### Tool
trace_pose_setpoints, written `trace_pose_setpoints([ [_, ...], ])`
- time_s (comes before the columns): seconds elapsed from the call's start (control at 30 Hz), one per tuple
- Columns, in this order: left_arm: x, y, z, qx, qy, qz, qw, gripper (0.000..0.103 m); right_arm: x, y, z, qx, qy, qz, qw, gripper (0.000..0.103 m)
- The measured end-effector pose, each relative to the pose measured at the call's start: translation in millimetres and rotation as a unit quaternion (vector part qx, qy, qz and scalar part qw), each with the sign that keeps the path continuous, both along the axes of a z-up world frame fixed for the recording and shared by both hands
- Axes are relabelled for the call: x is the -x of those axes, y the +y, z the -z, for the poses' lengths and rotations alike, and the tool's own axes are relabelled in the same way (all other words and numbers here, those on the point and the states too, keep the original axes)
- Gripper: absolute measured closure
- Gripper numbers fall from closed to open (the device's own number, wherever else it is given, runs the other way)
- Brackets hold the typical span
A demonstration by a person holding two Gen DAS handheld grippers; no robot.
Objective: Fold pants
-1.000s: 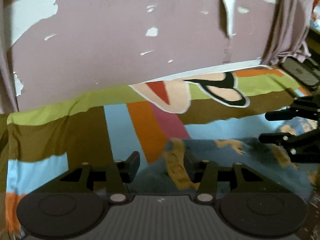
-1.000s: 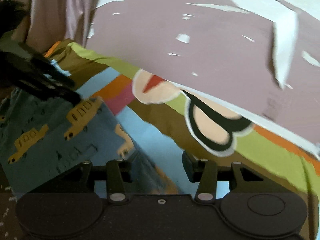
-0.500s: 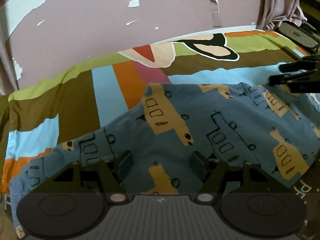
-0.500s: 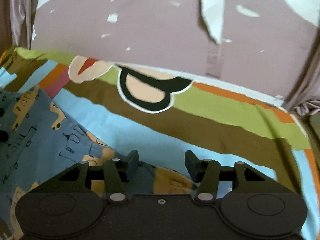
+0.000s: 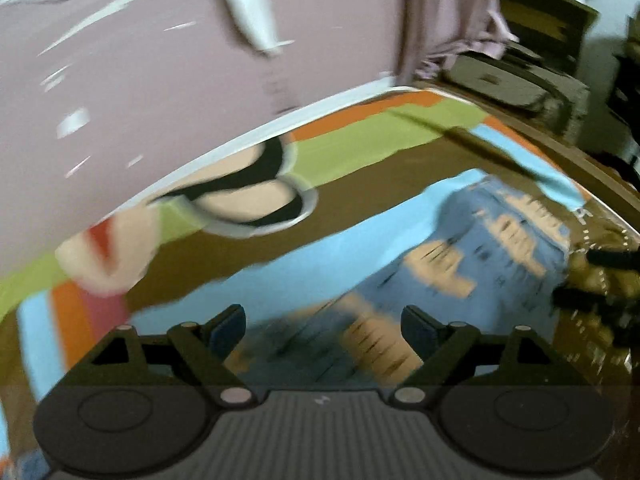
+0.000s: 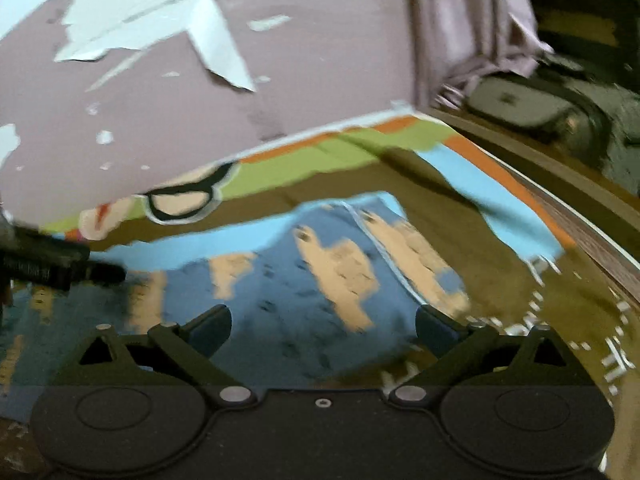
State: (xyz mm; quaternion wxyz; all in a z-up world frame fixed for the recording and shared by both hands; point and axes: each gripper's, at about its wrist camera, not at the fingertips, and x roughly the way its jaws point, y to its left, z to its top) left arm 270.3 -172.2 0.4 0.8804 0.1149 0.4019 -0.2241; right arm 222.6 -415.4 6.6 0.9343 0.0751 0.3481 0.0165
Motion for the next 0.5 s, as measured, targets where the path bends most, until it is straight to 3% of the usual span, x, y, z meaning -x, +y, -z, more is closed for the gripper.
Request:
trace_pose_setpoints([
  [0.27, -34, -106, 7, -0.048, 0.008, 0.092, 0.9945, 0.014, -10, -50, 14, -0.087, 0.018, 0.065, 0.994, 0.01],
  [0.5, -50, -148, 38, -0.076, 0.017, 0.128, 0.9887, 0.014, -24, -86, 28, -0.148, 0.043, 0.113, 0.982, 0.037],
])
